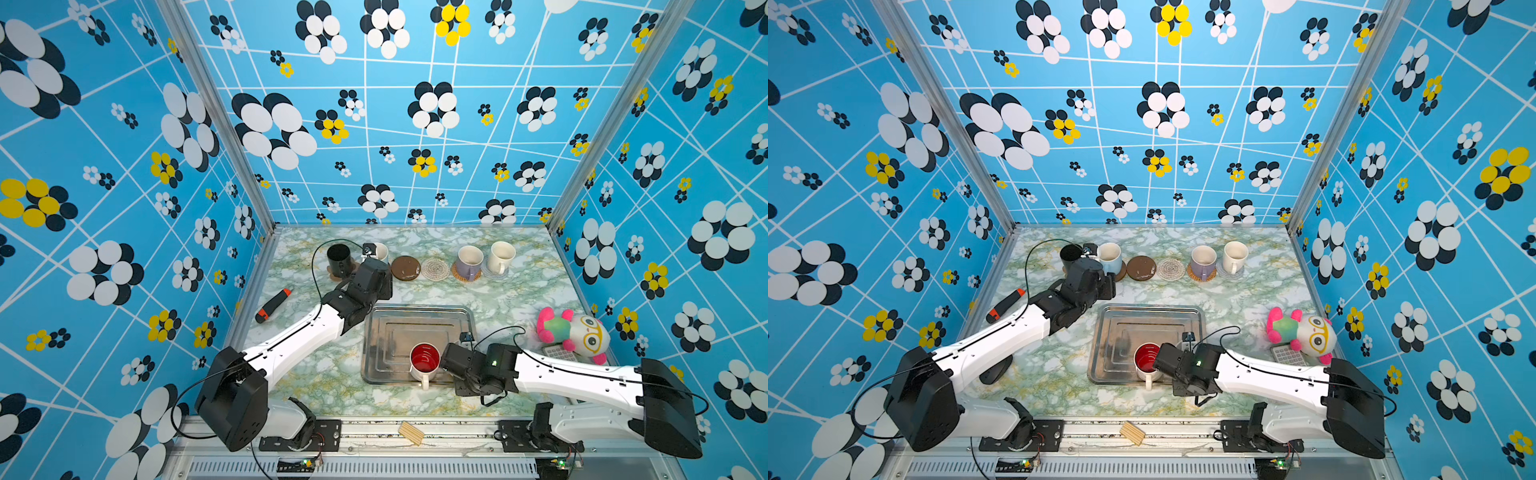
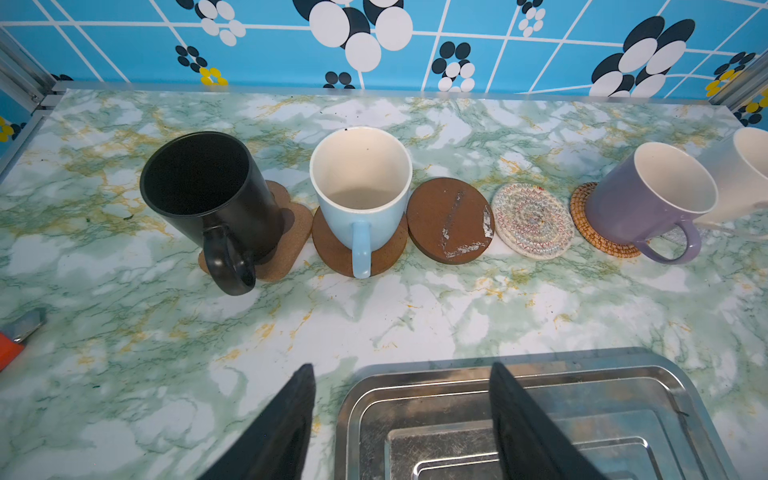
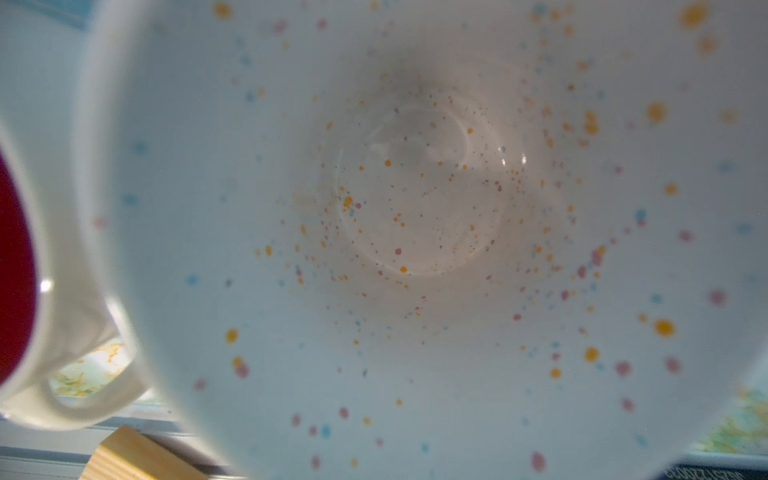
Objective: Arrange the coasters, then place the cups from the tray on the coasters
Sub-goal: 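Close the right gripper on the speckled white mug's rim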
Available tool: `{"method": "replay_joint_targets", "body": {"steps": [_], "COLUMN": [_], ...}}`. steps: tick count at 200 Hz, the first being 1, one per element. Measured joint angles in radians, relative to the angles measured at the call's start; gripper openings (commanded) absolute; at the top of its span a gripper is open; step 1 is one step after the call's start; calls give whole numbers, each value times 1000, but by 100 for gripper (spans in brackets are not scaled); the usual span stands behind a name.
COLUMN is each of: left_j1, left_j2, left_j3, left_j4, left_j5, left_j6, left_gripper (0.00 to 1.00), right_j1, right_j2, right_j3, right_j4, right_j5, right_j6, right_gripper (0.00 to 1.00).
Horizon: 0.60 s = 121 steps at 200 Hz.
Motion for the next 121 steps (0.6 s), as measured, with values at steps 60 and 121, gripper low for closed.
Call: {"method": "replay_joint_targets", "body": {"steps": [60, 121], "left_j1": [0, 0], "left_j2": [5, 6], "left_j3": [6, 6], "left_j4": [-2, -3], "left_j5": [0, -1], "left_j6": [0, 0], "left_gripper": [67, 67], "right_j1": [0, 0], "right_j2": [7, 8], "right_j3": [0, 11], "right_j4": [3, -25], "right_j5": [15, 33], "right_j6": [7, -6], "right_gripper": [10, 0]}}
